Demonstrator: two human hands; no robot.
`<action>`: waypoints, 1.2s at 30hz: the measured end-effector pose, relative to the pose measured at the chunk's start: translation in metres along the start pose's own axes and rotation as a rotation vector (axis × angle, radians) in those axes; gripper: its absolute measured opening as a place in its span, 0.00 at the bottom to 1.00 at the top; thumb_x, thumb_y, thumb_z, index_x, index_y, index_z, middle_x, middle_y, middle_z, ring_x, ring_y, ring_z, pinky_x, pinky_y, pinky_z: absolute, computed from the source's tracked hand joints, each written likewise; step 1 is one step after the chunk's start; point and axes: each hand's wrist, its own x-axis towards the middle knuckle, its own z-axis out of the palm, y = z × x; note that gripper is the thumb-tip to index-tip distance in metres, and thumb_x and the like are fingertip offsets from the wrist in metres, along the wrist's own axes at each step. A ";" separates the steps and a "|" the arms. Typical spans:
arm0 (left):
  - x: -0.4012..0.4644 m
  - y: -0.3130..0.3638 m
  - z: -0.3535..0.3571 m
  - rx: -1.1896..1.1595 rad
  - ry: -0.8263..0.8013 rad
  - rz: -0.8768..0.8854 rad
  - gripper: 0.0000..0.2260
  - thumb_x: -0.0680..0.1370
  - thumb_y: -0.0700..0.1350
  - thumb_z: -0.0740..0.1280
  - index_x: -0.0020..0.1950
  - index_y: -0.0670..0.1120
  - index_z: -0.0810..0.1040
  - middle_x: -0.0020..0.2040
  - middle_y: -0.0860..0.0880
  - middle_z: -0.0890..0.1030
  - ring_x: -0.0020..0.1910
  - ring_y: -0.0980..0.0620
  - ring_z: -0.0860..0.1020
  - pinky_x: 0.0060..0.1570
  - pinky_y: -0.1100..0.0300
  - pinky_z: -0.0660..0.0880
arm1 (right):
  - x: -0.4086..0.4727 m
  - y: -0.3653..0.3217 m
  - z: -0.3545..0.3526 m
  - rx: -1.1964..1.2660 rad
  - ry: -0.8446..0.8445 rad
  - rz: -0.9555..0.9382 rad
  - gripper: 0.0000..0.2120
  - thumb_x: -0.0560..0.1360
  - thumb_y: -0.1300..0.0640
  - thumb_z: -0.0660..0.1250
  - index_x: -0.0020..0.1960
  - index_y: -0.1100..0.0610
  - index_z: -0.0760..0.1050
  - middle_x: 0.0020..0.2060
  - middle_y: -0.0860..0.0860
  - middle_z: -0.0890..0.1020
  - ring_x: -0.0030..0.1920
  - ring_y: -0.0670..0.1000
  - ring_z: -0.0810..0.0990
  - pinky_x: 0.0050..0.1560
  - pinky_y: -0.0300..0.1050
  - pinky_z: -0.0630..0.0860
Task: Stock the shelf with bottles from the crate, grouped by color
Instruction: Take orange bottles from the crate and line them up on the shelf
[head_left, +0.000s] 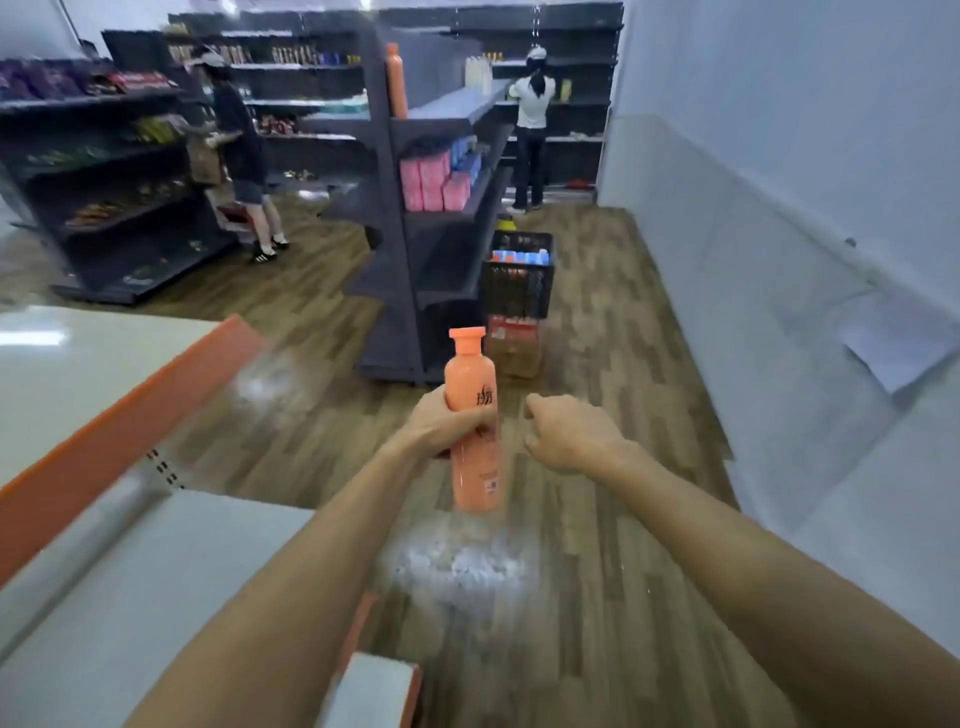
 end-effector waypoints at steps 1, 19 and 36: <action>-0.003 -0.023 0.017 -0.011 -0.035 -0.050 0.12 0.68 0.46 0.74 0.49 0.51 0.77 0.44 0.50 0.83 0.42 0.54 0.82 0.36 0.60 0.78 | -0.008 0.007 0.029 0.010 -0.057 0.023 0.16 0.78 0.50 0.59 0.64 0.54 0.69 0.60 0.54 0.78 0.57 0.58 0.78 0.51 0.51 0.74; -0.091 -0.279 0.179 0.052 -0.598 -0.578 0.21 0.68 0.43 0.77 0.59 0.47 0.76 0.52 0.49 0.83 0.51 0.52 0.82 0.47 0.57 0.79 | -0.181 0.055 0.309 0.142 -0.606 0.180 0.16 0.77 0.53 0.64 0.61 0.58 0.68 0.57 0.56 0.78 0.57 0.58 0.78 0.49 0.49 0.73; 0.117 -0.232 0.168 -0.095 -0.568 -0.512 0.22 0.68 0.41 0.78 0.59 0.50 0.76 0.53 0.48 0.83 0.51 0.52 0.81 0.44 0.58 0.79 | 0.007 0.108 0.287 0.206 -0.547 0.271 0.16 0.78 0.48 0.63 0.61 0.56 0.69 0.56 0.54 0.78 0.55 0.54 0.78 0.45 0.47 0.73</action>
